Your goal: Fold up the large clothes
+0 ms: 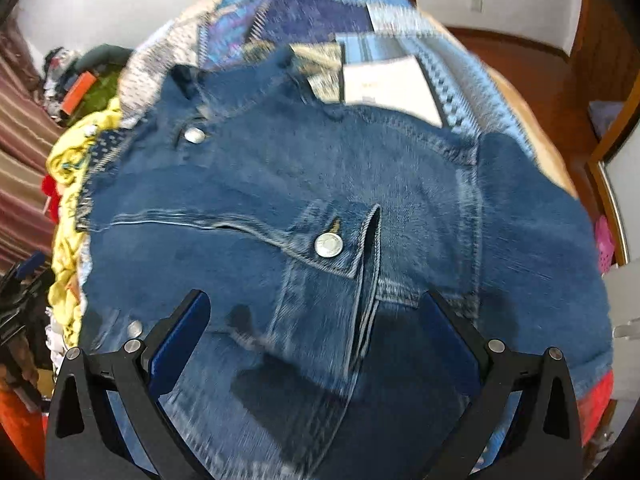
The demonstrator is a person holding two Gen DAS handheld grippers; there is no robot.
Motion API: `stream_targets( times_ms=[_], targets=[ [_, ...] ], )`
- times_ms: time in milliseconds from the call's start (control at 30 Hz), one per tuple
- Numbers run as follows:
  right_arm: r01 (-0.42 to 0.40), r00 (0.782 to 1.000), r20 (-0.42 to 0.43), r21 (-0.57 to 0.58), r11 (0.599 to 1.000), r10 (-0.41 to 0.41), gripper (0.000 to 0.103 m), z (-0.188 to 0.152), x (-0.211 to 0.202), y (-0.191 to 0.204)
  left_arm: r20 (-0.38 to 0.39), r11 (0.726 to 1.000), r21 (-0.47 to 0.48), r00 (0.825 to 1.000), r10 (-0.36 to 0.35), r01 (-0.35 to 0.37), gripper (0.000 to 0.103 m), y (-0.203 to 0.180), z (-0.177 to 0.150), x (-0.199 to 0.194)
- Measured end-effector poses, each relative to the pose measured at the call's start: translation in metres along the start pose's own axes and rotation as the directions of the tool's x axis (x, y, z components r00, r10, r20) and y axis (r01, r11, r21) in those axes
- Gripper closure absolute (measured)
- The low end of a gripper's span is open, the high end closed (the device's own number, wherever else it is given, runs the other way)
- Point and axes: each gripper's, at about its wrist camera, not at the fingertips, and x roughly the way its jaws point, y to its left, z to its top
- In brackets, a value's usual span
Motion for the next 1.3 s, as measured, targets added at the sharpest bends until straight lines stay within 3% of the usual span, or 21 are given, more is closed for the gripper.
stream_targets(
  times_ms=[133,233,333,400,467,600,833,967,1167,1300],
  targets=[
    [0.019,0.998,-0.058,0.01,1.0,-0.018,0.0,0.003,0.024,-0.003,-0.024,0.998,-0.054,1.0,0.019,-0.02,0.021,0.025,-0.012,0.012],
    [0.026,0.999,-0.022,-0.018,0.999,-0.026,0.003,0.0,0.025,0.001,-0.048,0.996,-0.081,0.999,0.024,-0.028,0.021,0.033,-0.018,0.021],
    [0.051,0.999,0.0,-0.057,0.997,-0.051,0.022,-0.004,0.027,0.007,-0.063,0.996,-0.083,0.997,0.037,-0.042,0.021,0.034,-0.023,0.029],
    [0.036,0.999,0.007,-0.083,0.996,-0.036,0.047,-0.002,0.027,0.009,-0.068,0.995,-0.089,0.997,0.03,-0.036,0.021,0.035,-0.025,0.032],
    [0.056,0.998,0.014,-0.103,0.993,-0.055,0.062,-0.002,0.024,0.012,-0.07,0.995,-0.092,0.997,0.021,-0.027,0.021,0.034,-0.025,0.034],
    [0.058,0.997,0.049,-0.134,0.989,-0.052,0.074,0.002,0.015,0.011,-0.089,0.995,-0.089,0.995,0.035,-0.042,0.021,0.034,-0.025,0.042],
    [0.081,0.982,0.183,-0.21,0.974,-0.043,0.077,0.006,-0.032,0.017,-0.103,0.988,-0.15,0.995,0.012,-0.027,0.021,0.043,-0.028,0.043],
    [0.133,0.969,0.235,-0.224,0.965,-0.079,0.077,0.011,-0.044,0.018,-0.106,0.989,-0.145,0.994,0.008,-0.024,0.021,0.04,-0.027,0.045],
    [0.178,0.974,0.175,-0.221,0.959,-0.141,0.076,0.008,-0.016,0.012,-0.141,0.992,-0.126,0.99,0.01,-0.028,0.02,0.032,-0.034,0.063],
    [0.213,0.972,0.15,-0.231,0.949,-0.182,0.075,0.0,0.0,0.01,-0.143,0.986,-0.162,0.99,0.004,-0.028,0.014,0.036,-0.037,0.068]
  ],
)
